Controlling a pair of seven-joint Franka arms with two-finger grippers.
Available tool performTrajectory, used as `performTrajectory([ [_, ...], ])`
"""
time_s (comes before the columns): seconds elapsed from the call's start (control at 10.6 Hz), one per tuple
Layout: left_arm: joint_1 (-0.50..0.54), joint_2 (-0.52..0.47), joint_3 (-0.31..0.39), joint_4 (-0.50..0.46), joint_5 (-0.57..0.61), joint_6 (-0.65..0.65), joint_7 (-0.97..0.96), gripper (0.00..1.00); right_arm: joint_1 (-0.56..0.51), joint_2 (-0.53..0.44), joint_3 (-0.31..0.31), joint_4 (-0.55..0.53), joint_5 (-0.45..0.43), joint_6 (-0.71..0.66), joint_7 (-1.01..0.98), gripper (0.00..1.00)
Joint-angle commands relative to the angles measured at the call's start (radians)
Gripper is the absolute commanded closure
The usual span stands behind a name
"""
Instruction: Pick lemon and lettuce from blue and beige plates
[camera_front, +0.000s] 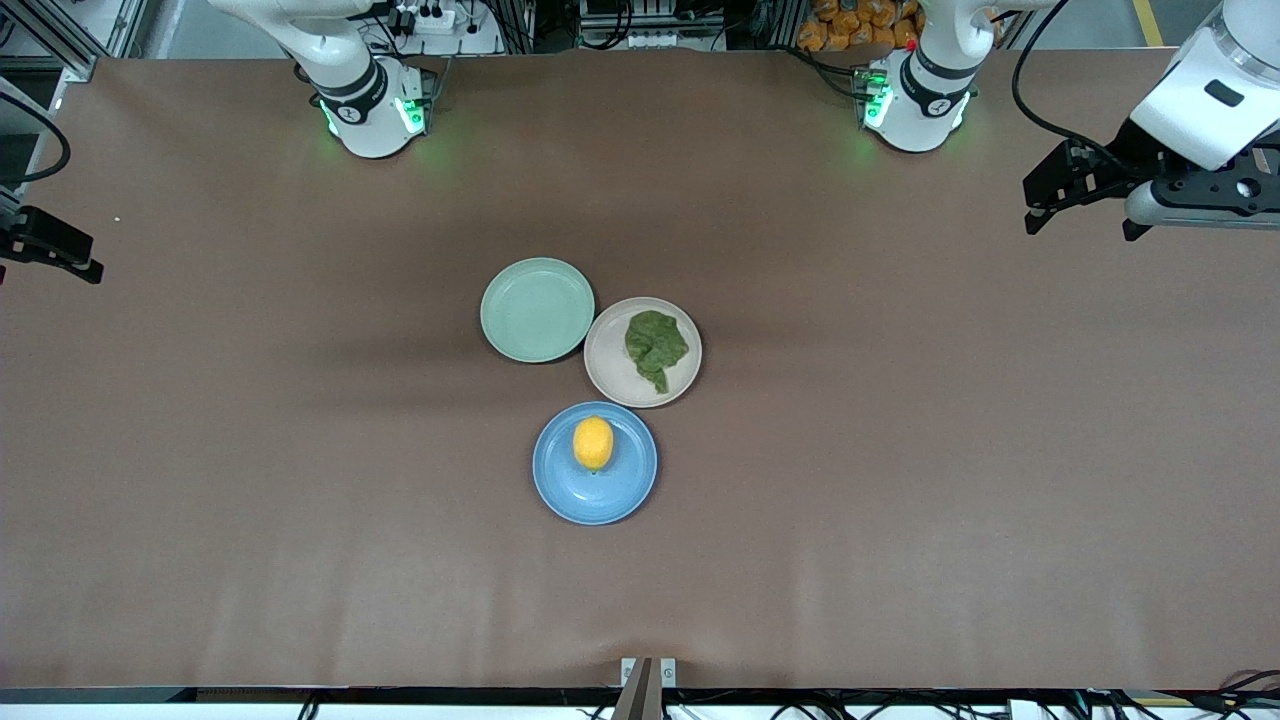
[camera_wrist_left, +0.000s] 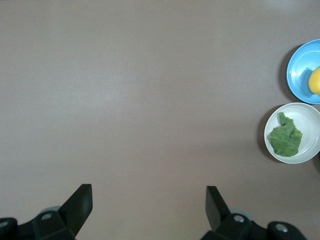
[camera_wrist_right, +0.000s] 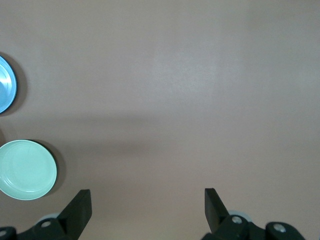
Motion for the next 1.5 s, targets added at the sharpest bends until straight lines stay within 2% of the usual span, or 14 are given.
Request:
performTrajectory([
  [0.0, 0.007, 0.000, -0.004, 0.019, -0.025, -0.032, 0.027, 0.00, -0.019, -0.009, 0.013, -0.004, 0.017, -0.005, 0.006, 0.00],
  [0.75, -0.009, 0.018, -0.002, 0.019, -0.052, -0.037, 0.018, 0.00, -0.020, -0.009, 0.013, -0.002, 0.015, -0.010, 0.004, 0.00],
  [0.94, -0.013, 0.049, -0.011, 0.019, -0.054, -0.037, -0.003, 0.00, -0.020, -0.009, 0.013, -0.004, 0.015, -0.010, 0.004, 0.00],
  [1.13, -0.021, 0.076, -0.043, 0.017, -0.054, -0.036, -0.045, 0.00, -0.020, -0.009, 0.013, -0.004, 0.015, -0.011, 0.004, 0.00],
  [1.41, -0.023, 0.145, -0.146, 0.019, -0.056, 0.006, -0.178, 0.00, -0.020, -0.008, 0.013, -0.004, 0.015, -0.011, 0.004, 0.00],
])
